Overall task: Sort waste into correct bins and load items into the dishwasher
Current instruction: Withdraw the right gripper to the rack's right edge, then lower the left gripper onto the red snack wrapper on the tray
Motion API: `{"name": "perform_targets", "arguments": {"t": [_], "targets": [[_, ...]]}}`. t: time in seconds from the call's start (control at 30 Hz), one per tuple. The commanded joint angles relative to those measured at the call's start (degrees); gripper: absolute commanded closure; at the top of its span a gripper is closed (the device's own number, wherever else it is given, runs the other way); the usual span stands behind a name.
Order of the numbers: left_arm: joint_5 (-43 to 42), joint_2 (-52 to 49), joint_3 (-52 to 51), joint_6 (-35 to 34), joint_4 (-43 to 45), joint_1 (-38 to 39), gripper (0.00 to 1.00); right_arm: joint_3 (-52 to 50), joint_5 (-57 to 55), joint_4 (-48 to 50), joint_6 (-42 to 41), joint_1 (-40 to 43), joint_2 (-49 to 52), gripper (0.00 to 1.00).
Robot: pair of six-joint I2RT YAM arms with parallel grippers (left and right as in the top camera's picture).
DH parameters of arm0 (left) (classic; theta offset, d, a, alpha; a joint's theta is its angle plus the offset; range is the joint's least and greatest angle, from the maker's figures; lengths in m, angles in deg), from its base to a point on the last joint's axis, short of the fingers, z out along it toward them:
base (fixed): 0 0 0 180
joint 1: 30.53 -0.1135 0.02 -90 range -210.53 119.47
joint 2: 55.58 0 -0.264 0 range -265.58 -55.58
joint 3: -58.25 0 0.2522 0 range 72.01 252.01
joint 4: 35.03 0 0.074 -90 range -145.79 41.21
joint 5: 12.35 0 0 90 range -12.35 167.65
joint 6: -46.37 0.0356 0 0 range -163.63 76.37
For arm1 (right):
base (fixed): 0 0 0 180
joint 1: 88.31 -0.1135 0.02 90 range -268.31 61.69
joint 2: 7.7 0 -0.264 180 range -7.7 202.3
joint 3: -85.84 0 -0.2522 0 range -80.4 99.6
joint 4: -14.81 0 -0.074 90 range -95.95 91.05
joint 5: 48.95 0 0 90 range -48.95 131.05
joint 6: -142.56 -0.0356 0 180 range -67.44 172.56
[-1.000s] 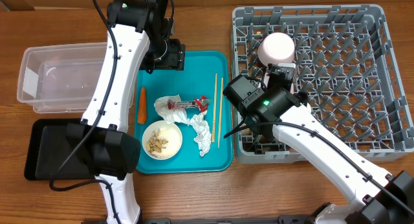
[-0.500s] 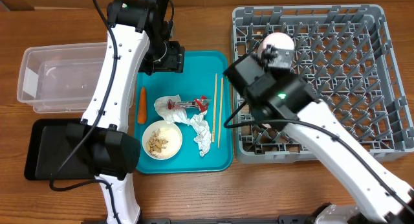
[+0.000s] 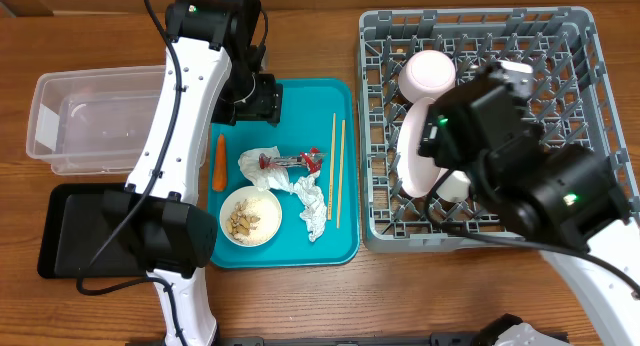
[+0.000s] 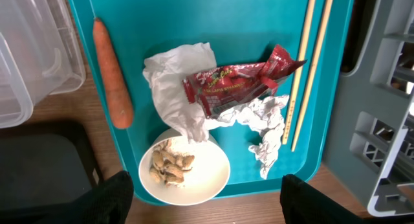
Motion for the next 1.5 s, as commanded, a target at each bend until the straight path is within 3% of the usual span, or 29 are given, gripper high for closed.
{"name": "perform_targets", "arguments": {"t": [0.0,0.1,0.27,0.5,0.67,0.83,0.9,1.03,1.1,1.17,1.27,1.47], "targets": [[0.8,1.4,1.0,-0.4,-0.3,0.1,0.25,1.2,2.3,-1.5,2.3,3.7,-0.1,0.04],[0.6,1.4,-0.2,-1.6,-0.3,0.2,0.28,1.2,3.5,-3.2,2.5,6.8,0.2,0.03],[-0.9,1.9,-3.7,-0.5,-0.3,1.3,0.50,1.2,3.6,-4.5,2.5,11.4,0.2,0.00],[-0.2,11.3,-9.1,-1.6,-0.3,5.3,0.53,1.1,3.6,-6.2,2.5,17.9,0.3,0.00],[6.7,24.4,-17.9,-9.3,-0.3,10.5,0.46,1.1,4.6,-6.3,2.4,19.8,0.3,0.00],[8.3,29.7,-28.5,-12.9,1.5,12.2,0.45,1.1,4.6,-6.3,2.4,19.8,0.3,0.00],[8.3,30.3,-33.2,-13.3,4.4,12.2,0.42,1.1,4.6,-6.3,2.4,19.8,0.3,0.00],[7.0,30.2,-43.7,-13.5,15.6,12.1,0.27,1.1,4.6,-6.3,2.4,19.8,0.3,0.00],[6.1,30.1,-46.4,-13.2,20.0,12.1,0.34,1.1,4.6,-6.3,2.4,19.8,0.3,0.00],[6.1,30.1,-48.4,-12.0,24.4,12.1,0.36,1.1,4.6,-6.3,2.4,19.8,0.3,0.00],[6.8,29.9,-50.5,-8.0,31.3,12.1,0.30,1.1,4.6,-6.3,2.4,19.8,0.3,0.00],[7.2,24.5,-51.2,2.8,39.6,12.0,0.02,1.1,4.6,-6.3,2.4,19.8,0.3,0.00]]}}
